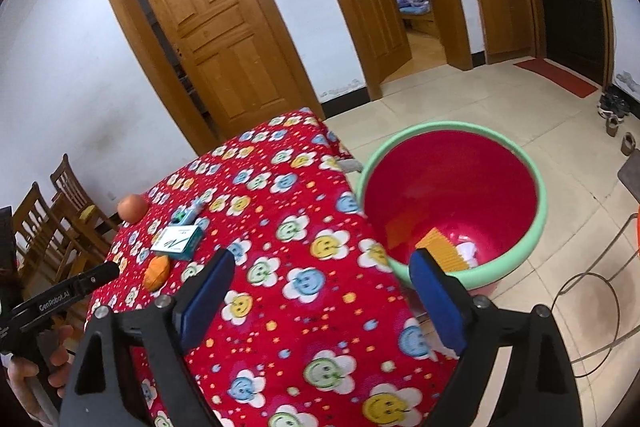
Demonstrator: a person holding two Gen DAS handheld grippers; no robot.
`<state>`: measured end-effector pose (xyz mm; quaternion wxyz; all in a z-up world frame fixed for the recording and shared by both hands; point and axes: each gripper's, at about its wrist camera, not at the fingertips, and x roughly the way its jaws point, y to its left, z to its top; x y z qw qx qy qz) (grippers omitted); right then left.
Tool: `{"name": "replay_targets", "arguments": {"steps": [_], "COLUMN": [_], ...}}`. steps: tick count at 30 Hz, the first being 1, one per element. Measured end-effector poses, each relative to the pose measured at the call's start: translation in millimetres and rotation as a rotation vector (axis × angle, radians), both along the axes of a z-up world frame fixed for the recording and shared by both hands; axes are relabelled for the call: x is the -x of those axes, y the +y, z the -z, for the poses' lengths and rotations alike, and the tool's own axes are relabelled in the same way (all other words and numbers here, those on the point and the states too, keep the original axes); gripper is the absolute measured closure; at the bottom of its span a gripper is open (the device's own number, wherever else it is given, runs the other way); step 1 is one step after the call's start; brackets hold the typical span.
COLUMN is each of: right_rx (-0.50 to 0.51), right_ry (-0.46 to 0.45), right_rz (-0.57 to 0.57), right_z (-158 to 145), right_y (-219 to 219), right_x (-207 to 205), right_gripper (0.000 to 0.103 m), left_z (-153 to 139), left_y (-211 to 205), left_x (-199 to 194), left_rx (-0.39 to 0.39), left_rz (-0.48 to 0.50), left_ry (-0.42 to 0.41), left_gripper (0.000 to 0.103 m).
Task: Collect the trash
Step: 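Move both tools back over the table toward the orange cloth bundle, then grasp the orange cloth bundle with the left tool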
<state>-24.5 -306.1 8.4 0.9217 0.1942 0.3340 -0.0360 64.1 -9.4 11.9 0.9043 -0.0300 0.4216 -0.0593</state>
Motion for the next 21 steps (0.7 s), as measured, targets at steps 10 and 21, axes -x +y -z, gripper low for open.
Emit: {"name": "replay_targets", "arguments": {"steps": [10,21], "right_rx": [-0.002,-0.009], "right_ry": [0.041,0.087], "right_rz": [-0.056,-0.060], "right_z": [15,29], "right_y": [23,24], "right_x": [-14,-26], "right_gripper": [0.012,0.012], "left_z": [31,58], "left_y": [23,7], "left_x": [-18,-44], "left_rx": [-0.005,-0.006], "left_rz": [-0.047,-0.005], "left_ry": [0.062,0.112], "left_gripper": [0.029,0.029]}}
